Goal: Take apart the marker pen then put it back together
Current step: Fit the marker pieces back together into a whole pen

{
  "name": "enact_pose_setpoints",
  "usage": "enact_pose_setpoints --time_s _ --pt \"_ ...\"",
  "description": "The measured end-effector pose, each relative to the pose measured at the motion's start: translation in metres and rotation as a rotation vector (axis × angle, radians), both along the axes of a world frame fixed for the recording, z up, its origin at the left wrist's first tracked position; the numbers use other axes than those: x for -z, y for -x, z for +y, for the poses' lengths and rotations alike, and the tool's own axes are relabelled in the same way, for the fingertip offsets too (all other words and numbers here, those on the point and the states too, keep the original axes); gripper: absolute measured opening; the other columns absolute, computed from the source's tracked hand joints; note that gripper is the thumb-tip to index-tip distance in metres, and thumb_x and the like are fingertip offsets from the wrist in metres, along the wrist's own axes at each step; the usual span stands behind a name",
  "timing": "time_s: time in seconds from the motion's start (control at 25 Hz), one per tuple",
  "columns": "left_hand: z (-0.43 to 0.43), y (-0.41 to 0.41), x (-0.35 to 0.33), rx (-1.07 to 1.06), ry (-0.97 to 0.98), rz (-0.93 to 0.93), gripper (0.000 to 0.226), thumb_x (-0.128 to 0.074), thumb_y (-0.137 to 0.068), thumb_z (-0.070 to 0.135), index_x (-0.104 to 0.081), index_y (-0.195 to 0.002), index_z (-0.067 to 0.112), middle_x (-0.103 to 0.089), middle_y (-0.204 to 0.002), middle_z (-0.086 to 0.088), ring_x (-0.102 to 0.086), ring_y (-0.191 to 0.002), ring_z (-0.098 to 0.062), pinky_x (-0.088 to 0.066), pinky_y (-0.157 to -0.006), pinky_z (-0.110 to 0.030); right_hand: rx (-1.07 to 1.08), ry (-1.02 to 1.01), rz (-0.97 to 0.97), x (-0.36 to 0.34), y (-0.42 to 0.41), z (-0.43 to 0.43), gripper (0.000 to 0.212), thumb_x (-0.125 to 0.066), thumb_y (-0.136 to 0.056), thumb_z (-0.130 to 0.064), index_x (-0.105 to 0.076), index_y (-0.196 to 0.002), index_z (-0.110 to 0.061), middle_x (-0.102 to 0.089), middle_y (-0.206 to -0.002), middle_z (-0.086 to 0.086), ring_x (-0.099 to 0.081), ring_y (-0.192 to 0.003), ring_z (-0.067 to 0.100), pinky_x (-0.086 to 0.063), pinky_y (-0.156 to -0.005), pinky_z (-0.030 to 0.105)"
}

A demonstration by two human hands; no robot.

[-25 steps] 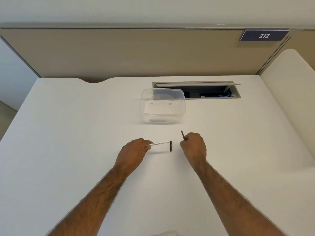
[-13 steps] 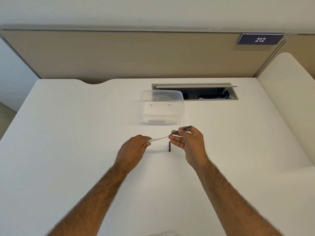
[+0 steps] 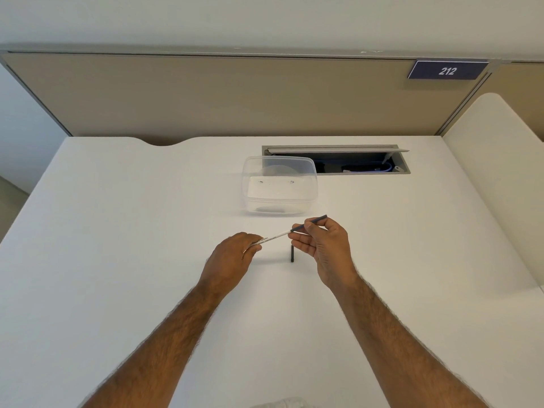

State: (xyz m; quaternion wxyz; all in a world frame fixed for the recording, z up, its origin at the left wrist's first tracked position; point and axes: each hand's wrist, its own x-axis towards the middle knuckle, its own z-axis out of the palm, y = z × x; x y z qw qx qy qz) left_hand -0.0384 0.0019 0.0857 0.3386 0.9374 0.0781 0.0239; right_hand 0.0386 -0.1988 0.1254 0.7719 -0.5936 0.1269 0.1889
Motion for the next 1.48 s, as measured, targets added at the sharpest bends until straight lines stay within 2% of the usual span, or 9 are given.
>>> enact_pose_setpoints --time_s 0.32,0.88,1.16,1.32,1.48 --pt "-0.003 -0.001 -0.004 -0.010 0.035 0.015 0.021 -0.055 -0.101 0.034 -0.068 -0.116 0.027 -0.070 -0.111 0.014 -0.062 -0.100 -0.010 -0.053 -0.087 -0.033 0.009 -0.013 -0.014 -0.002 0.000 -0.001 0.005 -0.057 -0.099 -0.008 -0.058 -0.098 -0.002 -0.074 -0.101 0.024 -0.073 -0.094 0.044 -0.059 -0.088 0.051" --pt "-0.005 0.001 -0.008 -0.025 0.040 0.046 0.020 -0.055 -0.101 0.034 -0.068 -0.114 0.027 -0.069 -0.106 0.015 -0.060 -0.094 -0.009 -0.050 -0.078 -0.029 -0.013 0.011 -0.037 -0.002 0.000 0.002 0.007 -0.057 -0.100 -0.010 -0.057 -0.098 -0.003 -0.075 -0.099 0.024 -0.074 -0.092 0.041 -0.059 -0.086 0.048" --pt "-0.004 0.000 -0.007 0.003 0.014 0.056 0.019 -0.053 -0.102 0.035 -0.067 -0.112 0.027 -0.069 -0.104 0.014 -0.061 -0.093 -0.010 -0.053 -0.080 -0.033 -0.018 0.054 -0.053 0.000 0.000 0.003 0.015 -0.057 -0.098 -0.006 -0.056 -0.108 0.004 -0.076 -0.097 0.021 -0.075 -0.089 0.036 -0.058 -0.088 0.050" --pt "-0.006 0.000 -0.009 0.003 0.001 0.051 0.021 -0.053 -0.102 0.032 -0.068 -0.114 0.024 -0.069 -0.106 0.012 -0.061 -0.094 -0.011 -0.049 -0.078 -0.027 -0.027 0.044 -0.063 0.001 0.000 0.002 0.009 -0.058 -0.096 -0.004 -0.056 -0.105 -0.002 -0.076 -0.097 0.021 -0.075 -0.090 0.038 -0.058 -0.089 0.051" --pt "-0.006 -0.001 -0.010 0.004 0.003 0.046 0.020 -0.054 -0.102 0.032 -0.068 -0.113 0.023 -0.070 -0.105 0.011 -0.061 -0.093 -0.012 -0.049 -0.078 -0.028 -0.028 0.042 -0.091 0.001 0.002 0.001 0.012 -0.062 -0.092 0.001 -0.056 -0.102 -0.003 -0.076 -0.097 0.022 -0.075 -0.091 0.038 -0.058 -0.089 0.051"
